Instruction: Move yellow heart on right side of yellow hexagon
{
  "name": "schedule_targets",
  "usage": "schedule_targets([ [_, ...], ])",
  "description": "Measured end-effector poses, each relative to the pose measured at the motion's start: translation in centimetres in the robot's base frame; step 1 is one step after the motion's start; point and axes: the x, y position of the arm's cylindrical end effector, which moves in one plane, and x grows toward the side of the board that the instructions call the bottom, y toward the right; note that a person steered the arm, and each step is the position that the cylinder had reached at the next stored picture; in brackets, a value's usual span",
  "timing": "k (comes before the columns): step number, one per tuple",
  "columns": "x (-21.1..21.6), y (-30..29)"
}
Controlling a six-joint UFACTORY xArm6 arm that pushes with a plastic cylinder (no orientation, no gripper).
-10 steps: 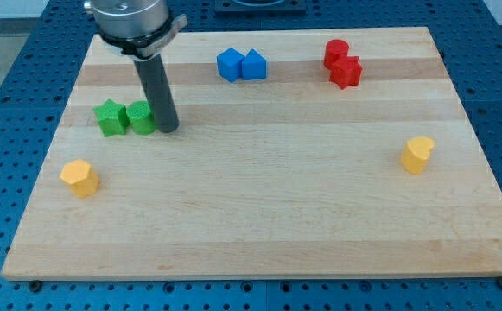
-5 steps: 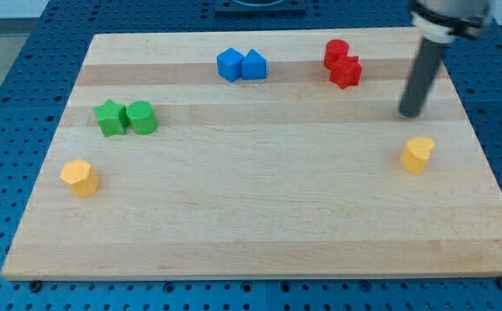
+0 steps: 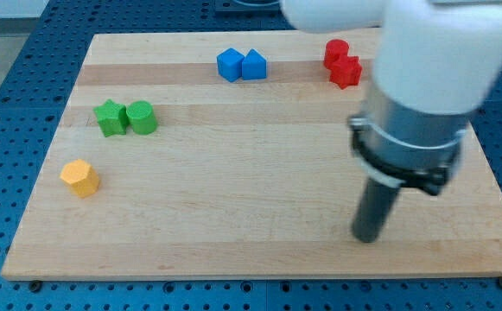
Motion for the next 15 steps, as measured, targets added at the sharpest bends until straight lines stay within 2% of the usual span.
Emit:
schedule_targets([
  [1, -1.7, 8.4],
  [2, -5.3, 13.2],
  [3, -8.2, 12.3],
  [5, -9.8, 8.7],
  [7, -10.2, -1.0],
  [8, -10.5, 2.1],
  [9, -12.1, 9.2],
  [10, -13.0, 7.8],
  [12, -7.1, -6.9],
  [13, -7.3, -4.7],
  [14, -9.5, 1.0],
  [15, -13.1, 2.8],
])
